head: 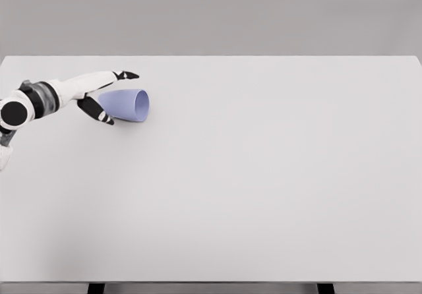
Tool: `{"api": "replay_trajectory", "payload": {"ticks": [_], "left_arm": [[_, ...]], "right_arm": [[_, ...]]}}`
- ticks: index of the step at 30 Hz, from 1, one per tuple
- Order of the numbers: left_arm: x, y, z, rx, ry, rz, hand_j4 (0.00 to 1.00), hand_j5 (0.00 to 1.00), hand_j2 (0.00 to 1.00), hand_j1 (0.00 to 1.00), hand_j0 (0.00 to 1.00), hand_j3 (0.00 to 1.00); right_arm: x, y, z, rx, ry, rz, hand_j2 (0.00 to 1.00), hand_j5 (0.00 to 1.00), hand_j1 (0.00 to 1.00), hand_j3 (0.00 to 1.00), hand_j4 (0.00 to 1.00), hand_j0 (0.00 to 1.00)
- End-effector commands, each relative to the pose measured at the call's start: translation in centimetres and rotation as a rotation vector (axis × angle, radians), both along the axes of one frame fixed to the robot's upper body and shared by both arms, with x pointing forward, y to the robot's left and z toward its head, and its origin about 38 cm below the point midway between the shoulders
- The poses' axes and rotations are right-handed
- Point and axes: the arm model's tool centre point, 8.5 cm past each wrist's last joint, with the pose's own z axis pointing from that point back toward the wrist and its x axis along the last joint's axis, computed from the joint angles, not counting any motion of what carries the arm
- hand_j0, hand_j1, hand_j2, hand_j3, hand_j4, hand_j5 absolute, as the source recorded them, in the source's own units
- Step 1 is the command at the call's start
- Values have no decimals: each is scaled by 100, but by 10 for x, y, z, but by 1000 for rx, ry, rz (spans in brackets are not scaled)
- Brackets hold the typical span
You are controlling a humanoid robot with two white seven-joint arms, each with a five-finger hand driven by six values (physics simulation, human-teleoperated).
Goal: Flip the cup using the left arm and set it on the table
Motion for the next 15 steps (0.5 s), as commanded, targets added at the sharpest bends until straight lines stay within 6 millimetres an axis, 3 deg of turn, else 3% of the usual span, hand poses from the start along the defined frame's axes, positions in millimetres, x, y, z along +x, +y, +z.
{"api": "replay_trajectory", "payload": {"ticks": [1, 7, 15], "left_arm": [[1, -5, -6, 5, 7, -2, 100, 100, 100, 100, 100, 100], [14, -11, -17, 49, 11, 18, 99, 99, 99, 99, 99, 99], [15, -15, -21, 55, 15, 17, 99, 99, 99, 99, 99, 99]], "right_arm": [[0, 0, 0, 0, 0, 1, 100, 100, 100, 100, 100, 100], [0, 0, 0, 0, 0, 1, 100, 100, 100, 100, 100, 100], [0, 0, 0, 0, 0, 0, 100, 100, 100, 100, 100, 100]]}}
